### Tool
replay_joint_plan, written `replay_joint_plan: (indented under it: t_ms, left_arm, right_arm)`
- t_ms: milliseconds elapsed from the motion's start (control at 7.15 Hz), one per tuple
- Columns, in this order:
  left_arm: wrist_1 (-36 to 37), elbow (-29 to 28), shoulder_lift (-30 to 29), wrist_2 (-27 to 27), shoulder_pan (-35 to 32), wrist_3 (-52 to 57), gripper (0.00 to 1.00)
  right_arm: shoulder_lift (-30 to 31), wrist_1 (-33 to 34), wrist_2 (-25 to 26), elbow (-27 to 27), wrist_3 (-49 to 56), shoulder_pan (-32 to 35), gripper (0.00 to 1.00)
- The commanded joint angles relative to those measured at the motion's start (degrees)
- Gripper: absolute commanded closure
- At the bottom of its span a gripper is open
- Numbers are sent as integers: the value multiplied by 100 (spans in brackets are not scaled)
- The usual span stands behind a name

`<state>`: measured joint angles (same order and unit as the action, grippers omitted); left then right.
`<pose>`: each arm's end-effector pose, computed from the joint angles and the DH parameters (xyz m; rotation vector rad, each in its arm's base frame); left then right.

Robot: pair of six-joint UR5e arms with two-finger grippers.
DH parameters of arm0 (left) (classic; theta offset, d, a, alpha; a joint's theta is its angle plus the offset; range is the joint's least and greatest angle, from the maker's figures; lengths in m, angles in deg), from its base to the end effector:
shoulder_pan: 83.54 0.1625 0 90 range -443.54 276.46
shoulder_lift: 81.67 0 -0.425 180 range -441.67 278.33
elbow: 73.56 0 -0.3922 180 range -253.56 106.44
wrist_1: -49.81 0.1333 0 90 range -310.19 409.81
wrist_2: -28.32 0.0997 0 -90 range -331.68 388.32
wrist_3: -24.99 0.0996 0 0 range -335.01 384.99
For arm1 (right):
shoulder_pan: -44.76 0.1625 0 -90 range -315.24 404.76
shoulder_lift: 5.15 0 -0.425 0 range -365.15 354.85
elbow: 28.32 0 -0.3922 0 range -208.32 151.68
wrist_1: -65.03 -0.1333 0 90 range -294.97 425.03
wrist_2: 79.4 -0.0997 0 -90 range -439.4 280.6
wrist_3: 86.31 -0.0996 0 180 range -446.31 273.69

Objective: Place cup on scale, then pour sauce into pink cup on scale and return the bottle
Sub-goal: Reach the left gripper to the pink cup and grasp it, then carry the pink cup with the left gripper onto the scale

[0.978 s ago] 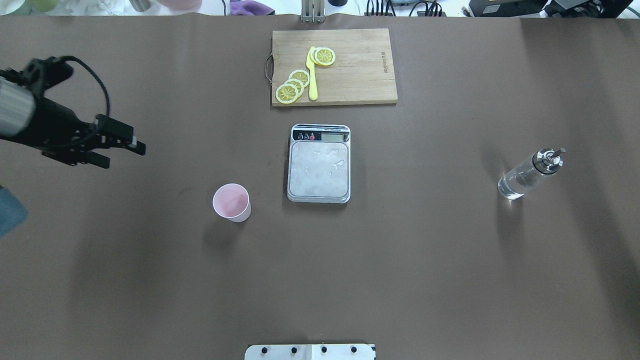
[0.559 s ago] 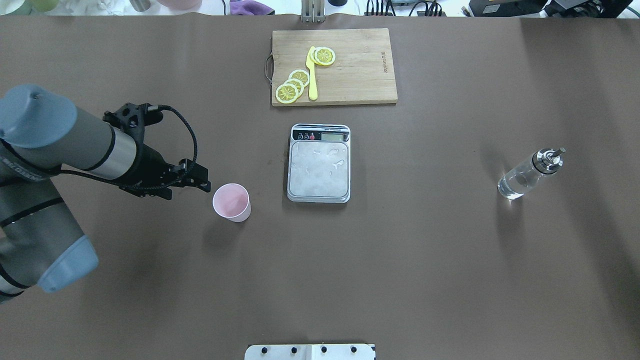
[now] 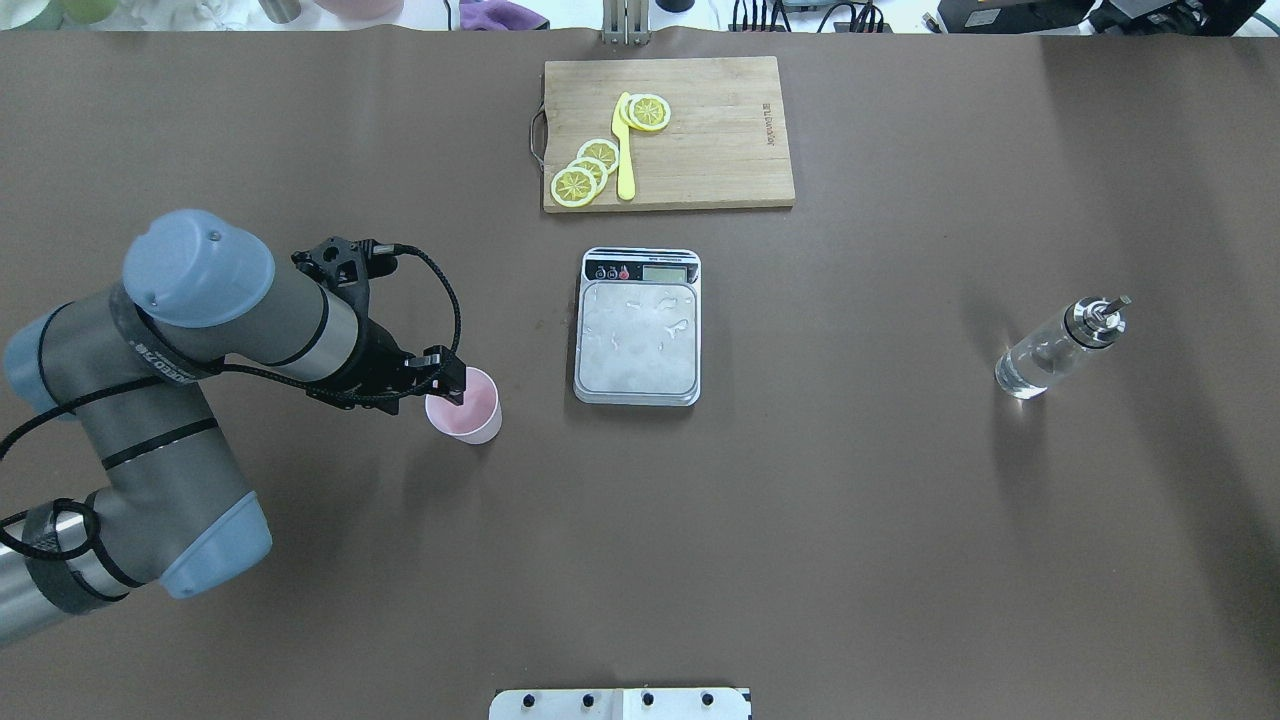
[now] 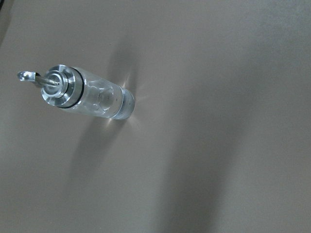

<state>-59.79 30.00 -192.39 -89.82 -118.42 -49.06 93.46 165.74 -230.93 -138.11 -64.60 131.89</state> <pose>0.4463 -0.4163 0.3103 -0.0149 1.0243 -0.0702 0.0246 -0.4230 0.5533 0.1844 -1.0659 -0.3911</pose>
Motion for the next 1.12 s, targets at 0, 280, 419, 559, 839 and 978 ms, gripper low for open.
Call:
replay_joint_plan:
  t_ms: [0,280,419,559,839,978]
  left_arm:
    - [18,-239,-73,19,165,4,86]
    - [27,-187,-151,-138,165,4,100]
    - [349,-187,-517,-392,104,-13,100]
    - [1135,-204,-1191,-377,78,-222,100]
    - [1345,-850,-2291,-333,77,-687,100]
    - [1336,-1621,-3001,-159,77,-820,100]
  right_arm:
    - [0,1,1,2,0,-12,0]
    - [0,-8,-7,-7,-9,-12,0]
    - [0,-8,-7,-7,-9,-12,0]
    - [0,1,-7,-7,-9,-12,0]
    - [0,1,-7,-7,-9,-12,0]
    - [0,1,1,-7,-9,-20,0]
